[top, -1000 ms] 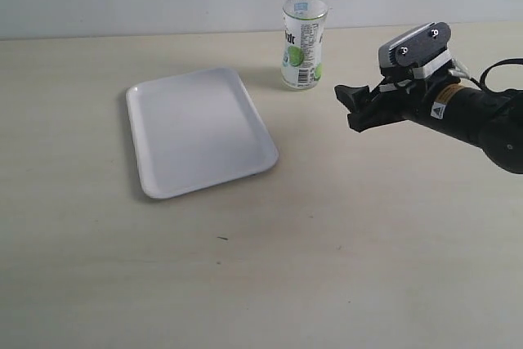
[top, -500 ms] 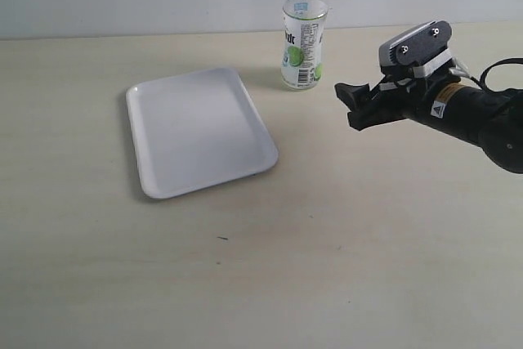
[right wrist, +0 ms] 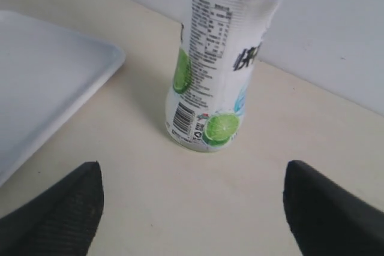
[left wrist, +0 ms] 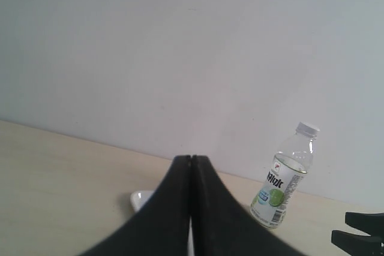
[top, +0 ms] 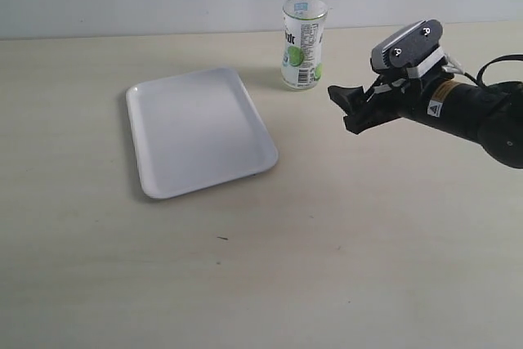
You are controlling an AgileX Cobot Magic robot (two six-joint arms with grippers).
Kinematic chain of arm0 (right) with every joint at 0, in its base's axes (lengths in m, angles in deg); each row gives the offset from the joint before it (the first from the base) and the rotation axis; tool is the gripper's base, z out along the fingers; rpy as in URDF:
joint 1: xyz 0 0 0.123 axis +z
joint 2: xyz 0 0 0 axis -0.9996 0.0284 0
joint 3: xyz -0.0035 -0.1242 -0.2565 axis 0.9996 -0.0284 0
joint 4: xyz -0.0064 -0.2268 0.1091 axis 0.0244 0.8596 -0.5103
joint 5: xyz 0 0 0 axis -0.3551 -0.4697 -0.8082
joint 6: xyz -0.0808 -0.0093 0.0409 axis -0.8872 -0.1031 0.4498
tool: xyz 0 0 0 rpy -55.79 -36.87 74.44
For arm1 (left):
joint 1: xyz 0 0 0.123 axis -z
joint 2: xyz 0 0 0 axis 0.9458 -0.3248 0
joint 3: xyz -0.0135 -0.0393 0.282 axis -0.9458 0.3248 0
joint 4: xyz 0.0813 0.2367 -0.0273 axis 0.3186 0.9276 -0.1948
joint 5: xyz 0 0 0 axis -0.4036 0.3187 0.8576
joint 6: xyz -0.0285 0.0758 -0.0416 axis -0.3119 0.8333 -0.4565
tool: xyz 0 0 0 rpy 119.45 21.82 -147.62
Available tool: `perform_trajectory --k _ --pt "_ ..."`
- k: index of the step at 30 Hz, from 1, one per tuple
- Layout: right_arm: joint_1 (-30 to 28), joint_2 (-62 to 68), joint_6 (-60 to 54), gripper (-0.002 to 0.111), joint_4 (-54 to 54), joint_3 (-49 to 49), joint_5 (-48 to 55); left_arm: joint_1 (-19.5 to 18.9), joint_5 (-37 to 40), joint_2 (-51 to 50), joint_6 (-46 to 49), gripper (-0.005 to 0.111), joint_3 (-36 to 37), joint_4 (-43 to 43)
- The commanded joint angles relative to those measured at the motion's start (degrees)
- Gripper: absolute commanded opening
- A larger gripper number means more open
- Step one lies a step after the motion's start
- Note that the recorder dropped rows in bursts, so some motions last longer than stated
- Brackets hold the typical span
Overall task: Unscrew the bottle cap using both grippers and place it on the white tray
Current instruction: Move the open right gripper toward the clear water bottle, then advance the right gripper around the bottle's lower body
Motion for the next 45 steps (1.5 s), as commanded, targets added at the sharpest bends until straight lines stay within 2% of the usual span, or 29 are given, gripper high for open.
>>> perform_trajectory --k 1,9,24,29,45 --pt "0.1 0.0 0.9 0.079 2.1 1.8 -0.6 0.4 0.0 0.3 -0.1 0.000 0.2 0.2" --pt "0.1 0.0 3.6 0.085 3.4 5.2 -1.1 0.4 -1.0 0.3 -0.1 0.000 0.2 0.2" --pt "0.1 7.9 6.1 0.086 3.1 13.3 -2.4 0.4 -1.0 0.3 -0.1 0.000 0.2 0.2" --pt "0.1 8.5 6.2 0.085 -2.8 13.6 -2.5 0.4 -1.1 0.3 -0.1 0.000 0.2 0.2" --pt "0.1 15.0 6.3 0.085 2.0 21.2 -4.0 0.4 -1.2 0.3 -0.2 0.000 0.2 0.2"
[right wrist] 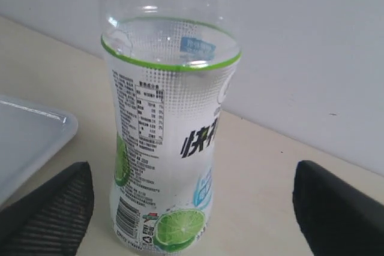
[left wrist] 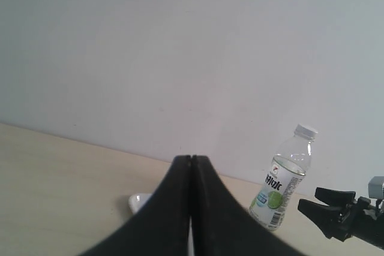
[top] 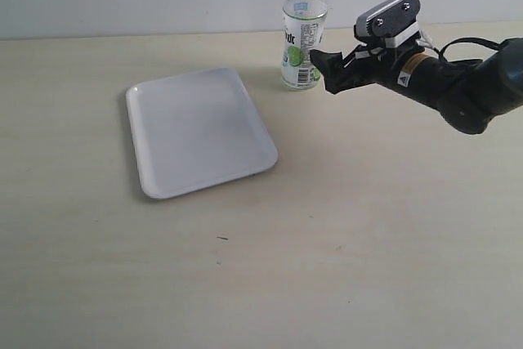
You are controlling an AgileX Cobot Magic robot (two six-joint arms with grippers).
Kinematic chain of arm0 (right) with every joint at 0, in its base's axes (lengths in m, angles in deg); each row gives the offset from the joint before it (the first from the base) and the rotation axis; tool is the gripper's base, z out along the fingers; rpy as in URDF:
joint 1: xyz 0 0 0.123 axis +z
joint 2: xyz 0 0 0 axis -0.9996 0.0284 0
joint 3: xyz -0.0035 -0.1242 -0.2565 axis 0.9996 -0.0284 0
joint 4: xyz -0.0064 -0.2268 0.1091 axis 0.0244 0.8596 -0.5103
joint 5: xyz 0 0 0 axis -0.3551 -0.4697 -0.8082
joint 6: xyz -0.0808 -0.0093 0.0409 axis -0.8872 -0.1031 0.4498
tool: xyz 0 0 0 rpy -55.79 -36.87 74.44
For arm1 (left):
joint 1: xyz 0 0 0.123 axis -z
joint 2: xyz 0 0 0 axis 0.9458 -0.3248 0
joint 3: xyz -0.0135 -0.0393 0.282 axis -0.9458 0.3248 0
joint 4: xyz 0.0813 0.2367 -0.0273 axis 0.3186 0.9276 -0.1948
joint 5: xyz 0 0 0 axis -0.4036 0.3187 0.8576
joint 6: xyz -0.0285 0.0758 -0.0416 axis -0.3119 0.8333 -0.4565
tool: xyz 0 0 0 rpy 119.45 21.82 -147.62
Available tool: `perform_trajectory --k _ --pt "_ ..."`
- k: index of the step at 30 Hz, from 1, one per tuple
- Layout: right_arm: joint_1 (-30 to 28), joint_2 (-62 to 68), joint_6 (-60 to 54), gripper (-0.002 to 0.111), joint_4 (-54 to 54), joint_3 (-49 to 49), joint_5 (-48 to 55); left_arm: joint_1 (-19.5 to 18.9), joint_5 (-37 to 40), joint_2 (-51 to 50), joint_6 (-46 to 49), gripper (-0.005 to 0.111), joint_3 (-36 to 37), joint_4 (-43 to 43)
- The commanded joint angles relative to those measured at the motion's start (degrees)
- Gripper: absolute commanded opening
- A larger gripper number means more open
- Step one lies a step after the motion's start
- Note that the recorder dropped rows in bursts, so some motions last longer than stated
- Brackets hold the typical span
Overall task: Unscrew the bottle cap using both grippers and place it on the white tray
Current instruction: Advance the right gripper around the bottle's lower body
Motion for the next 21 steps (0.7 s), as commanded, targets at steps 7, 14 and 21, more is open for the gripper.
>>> perform_trajectory --k 7,14,21 --pt "0.1 5.5 4.2 0.085 4.3 6.9 -2.5 0.4 -0.9 0.3 -0.2 0.000 0.2 0.2" --pt "0.1 8.1 4.6 0.085 4.9 10.4 -3.2 0.4 -1.0 0.3 -0.2 0.000 0.2 0.2" --pt "0.7 10.8 5.6 0.085 7.0 13.8 -4.4 0.4 -1.1 0.3 -0.2 0.000 0.2 0.2"
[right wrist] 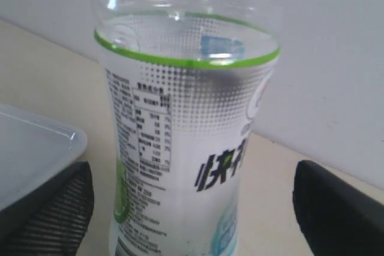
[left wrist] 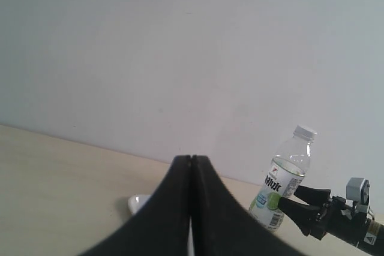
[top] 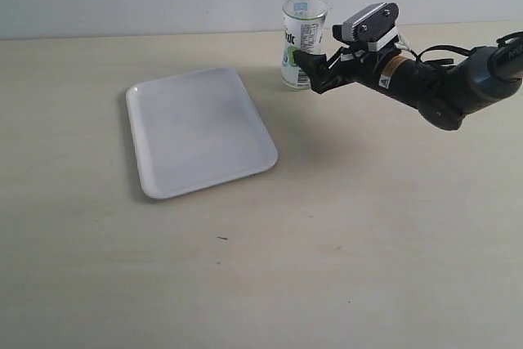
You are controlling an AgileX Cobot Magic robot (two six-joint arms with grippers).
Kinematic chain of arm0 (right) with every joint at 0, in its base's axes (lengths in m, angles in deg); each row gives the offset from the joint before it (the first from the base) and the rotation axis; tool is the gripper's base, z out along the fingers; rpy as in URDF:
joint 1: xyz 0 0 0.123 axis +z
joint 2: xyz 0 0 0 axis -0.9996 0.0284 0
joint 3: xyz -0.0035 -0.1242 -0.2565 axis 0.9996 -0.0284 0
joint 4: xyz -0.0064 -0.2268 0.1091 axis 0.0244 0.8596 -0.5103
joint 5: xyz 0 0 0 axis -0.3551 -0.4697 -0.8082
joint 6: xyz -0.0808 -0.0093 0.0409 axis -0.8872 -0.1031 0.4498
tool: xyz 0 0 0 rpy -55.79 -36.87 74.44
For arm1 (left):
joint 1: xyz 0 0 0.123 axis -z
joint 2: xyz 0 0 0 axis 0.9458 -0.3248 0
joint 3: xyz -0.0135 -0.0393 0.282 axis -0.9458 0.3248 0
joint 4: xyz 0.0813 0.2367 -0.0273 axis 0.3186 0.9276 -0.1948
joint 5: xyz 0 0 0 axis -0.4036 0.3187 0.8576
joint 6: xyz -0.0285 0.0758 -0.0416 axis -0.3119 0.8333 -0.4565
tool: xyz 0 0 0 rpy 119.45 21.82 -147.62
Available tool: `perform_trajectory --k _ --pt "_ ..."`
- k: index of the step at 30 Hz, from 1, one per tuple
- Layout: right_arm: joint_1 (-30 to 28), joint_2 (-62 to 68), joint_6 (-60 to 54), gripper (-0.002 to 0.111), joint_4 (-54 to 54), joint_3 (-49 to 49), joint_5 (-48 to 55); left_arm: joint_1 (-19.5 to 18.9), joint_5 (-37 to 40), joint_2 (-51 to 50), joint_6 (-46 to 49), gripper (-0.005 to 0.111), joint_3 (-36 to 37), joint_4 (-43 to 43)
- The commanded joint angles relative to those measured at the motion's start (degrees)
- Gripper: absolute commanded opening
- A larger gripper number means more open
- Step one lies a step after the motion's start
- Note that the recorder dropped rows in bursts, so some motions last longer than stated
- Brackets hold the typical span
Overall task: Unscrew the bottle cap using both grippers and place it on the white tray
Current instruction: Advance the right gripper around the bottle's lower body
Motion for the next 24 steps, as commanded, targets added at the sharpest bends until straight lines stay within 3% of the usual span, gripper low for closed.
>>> perform_trajectory --k 1,24 --pt "0.8 1.3 0.8 0.085 0.9 1.9 -1.1 0.4 -0.7 0.3 -0.2 0.000 0.2 0.2" --pt "3.4 3.8 -4.4 0.085 -7.4 4.3 0.2 0.4 -0.8 0.3 -0.1 0.000 0.2 0.2"
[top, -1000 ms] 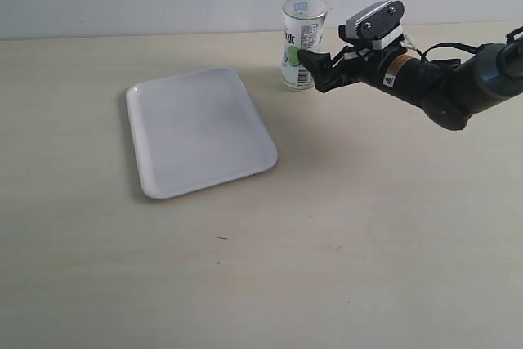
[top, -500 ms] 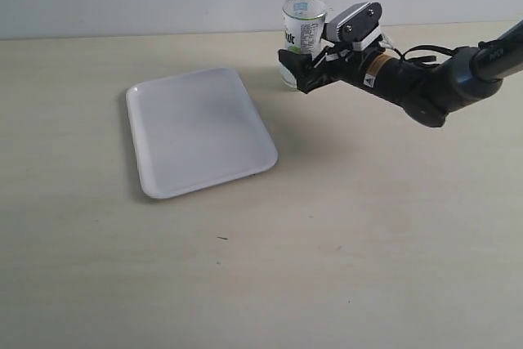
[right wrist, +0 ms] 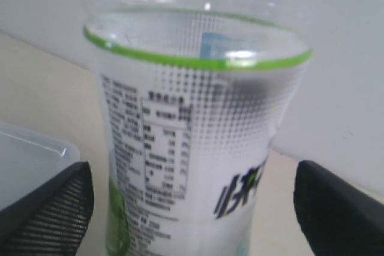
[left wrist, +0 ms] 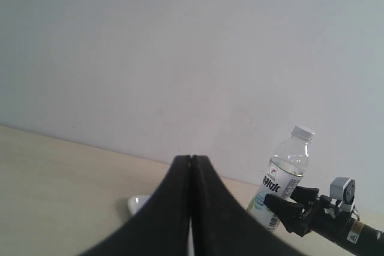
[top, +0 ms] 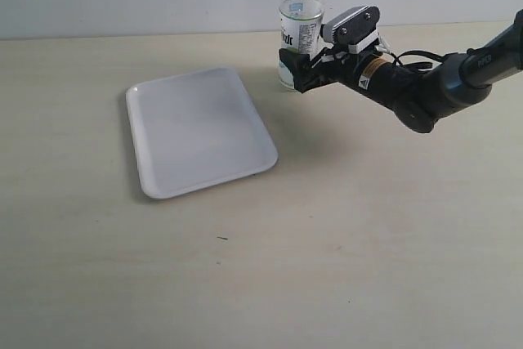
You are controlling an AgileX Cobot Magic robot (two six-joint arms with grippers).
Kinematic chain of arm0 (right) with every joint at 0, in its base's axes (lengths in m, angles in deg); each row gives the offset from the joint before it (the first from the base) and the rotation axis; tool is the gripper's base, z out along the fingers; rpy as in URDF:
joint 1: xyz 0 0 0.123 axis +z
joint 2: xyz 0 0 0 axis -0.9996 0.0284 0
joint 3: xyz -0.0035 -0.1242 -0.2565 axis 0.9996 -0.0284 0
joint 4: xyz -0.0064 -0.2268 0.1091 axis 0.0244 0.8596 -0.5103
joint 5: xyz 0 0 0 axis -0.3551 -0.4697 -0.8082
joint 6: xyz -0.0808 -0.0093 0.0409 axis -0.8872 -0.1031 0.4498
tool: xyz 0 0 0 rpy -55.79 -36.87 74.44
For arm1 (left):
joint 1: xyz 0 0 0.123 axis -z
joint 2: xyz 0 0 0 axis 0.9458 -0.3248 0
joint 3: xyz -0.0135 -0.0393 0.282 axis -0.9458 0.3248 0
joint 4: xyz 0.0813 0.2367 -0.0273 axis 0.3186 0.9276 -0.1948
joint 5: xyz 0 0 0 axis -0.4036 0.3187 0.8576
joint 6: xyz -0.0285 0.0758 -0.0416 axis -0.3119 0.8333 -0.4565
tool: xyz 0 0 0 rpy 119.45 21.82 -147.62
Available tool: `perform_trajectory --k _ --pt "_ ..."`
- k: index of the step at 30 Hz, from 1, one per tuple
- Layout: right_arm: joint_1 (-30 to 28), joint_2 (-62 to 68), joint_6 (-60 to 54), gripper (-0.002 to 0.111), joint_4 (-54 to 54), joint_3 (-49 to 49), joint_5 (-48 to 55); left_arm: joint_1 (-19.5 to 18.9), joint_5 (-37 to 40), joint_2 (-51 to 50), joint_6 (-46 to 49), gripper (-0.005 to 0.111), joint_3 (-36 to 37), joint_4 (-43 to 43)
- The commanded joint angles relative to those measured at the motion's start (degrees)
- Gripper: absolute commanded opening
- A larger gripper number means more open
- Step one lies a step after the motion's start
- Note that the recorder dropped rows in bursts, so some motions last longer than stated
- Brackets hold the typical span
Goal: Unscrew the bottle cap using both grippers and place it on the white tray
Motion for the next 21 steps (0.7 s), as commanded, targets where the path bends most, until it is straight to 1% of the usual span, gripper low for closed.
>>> perform_trajectory --k 1,10,16,21 --pt "0.1 0.4 -1.5 0.085 -1.0 0.3 -0.5 0.4 -0.7 0.3 -0.1 0.000 0.2 0.2" --pt "0.1 0.5 -1.5 0.085 -1.1 0.5 -1.3 0.4 -0.7 0.3 -0.1 0.000 0.2 0.2" --pt "0.1 1.9 1.3 0.085 -0.7 3.5 -1.3 0.4 -0.7 0.3 -0.1 0.000 0.2 0.2" --pt "0.1 2.7 1.3 0.085 -0.3 4.9 -1.0 0.4 -0.7 0.3 -0.1 0.000 0.2 0.2"
